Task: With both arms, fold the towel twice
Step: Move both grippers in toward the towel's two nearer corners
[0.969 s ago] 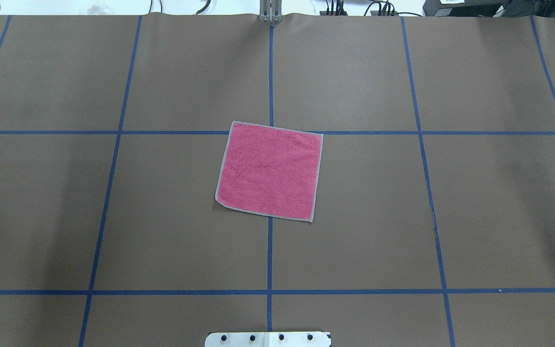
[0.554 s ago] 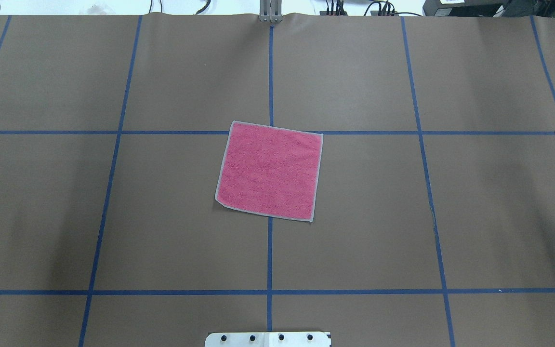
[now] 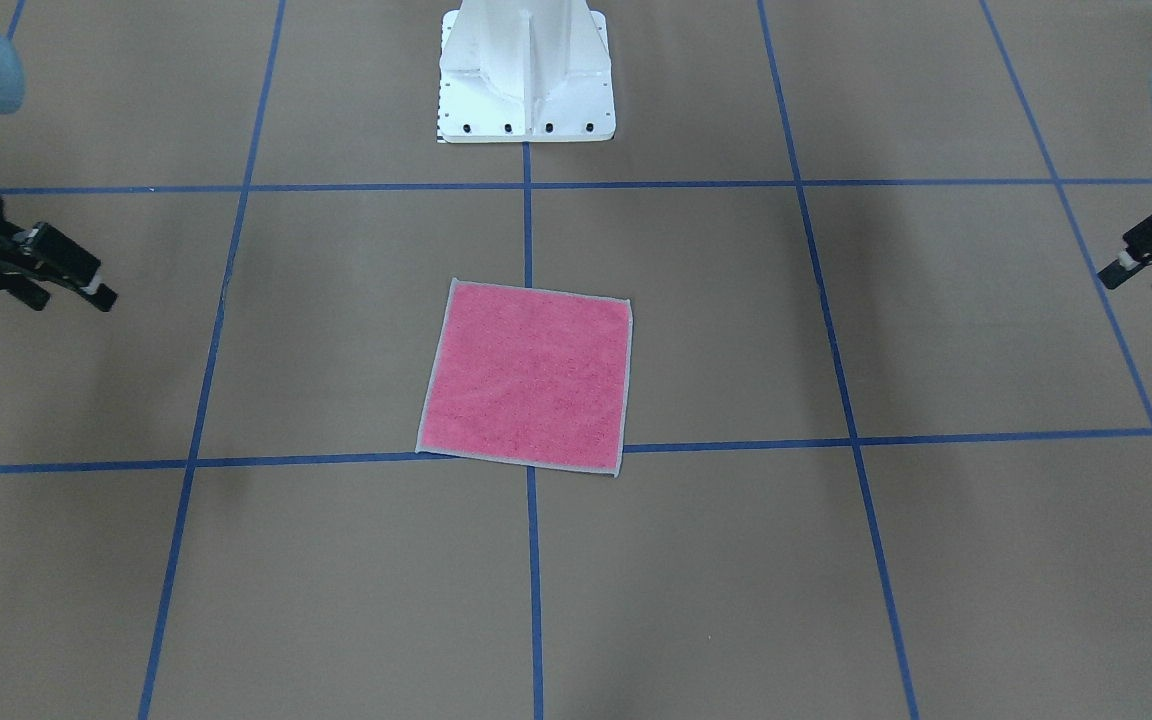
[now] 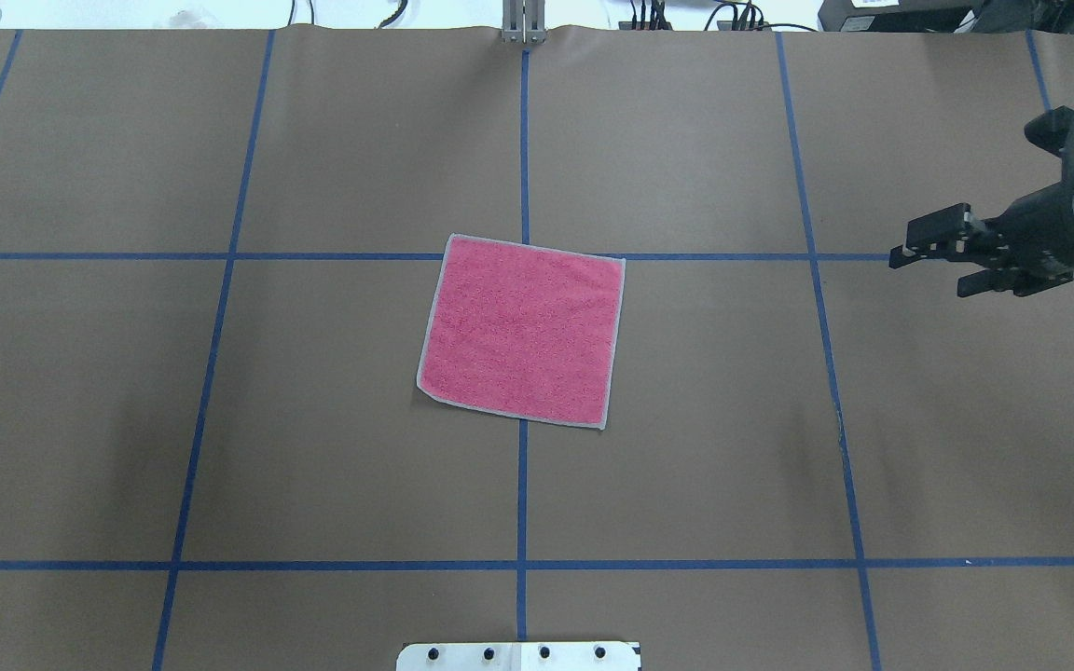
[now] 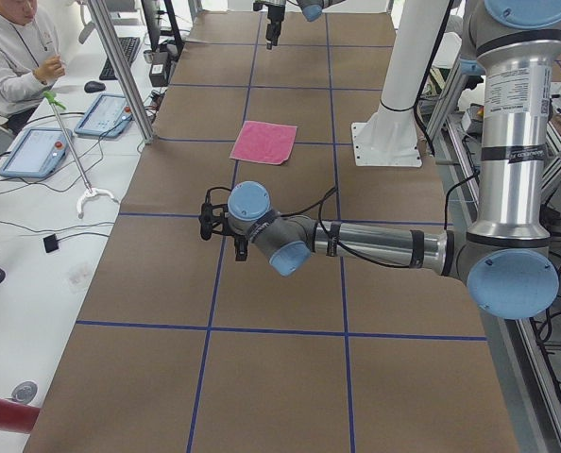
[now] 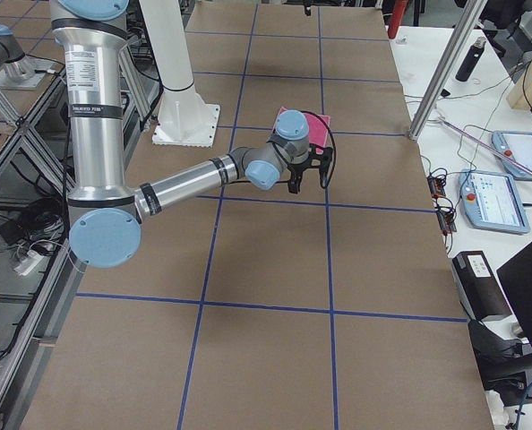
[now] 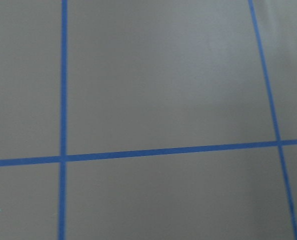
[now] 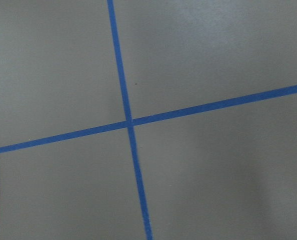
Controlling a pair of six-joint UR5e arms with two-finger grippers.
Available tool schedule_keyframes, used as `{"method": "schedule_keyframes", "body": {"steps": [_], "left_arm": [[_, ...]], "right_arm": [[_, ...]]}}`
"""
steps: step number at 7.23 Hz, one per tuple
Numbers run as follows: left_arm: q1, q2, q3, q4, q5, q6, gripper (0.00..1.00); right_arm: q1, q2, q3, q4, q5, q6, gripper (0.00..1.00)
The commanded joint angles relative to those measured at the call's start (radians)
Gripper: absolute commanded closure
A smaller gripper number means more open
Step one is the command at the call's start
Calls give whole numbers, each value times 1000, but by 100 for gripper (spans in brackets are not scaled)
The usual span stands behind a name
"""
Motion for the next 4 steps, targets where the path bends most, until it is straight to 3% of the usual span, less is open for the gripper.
{"method": "schedule_keyframes", "body": {"steps": [1, 4], "left_arm": [[151, -80, 0, -36, 84, -274, 0], [390, -241, 2, -38, 300, -599, 0]], "right_arm": [[-175, 107, 38, 0, -125, 315, 0], [-420, 199, 36, -11, -429, 529, 0]]}}
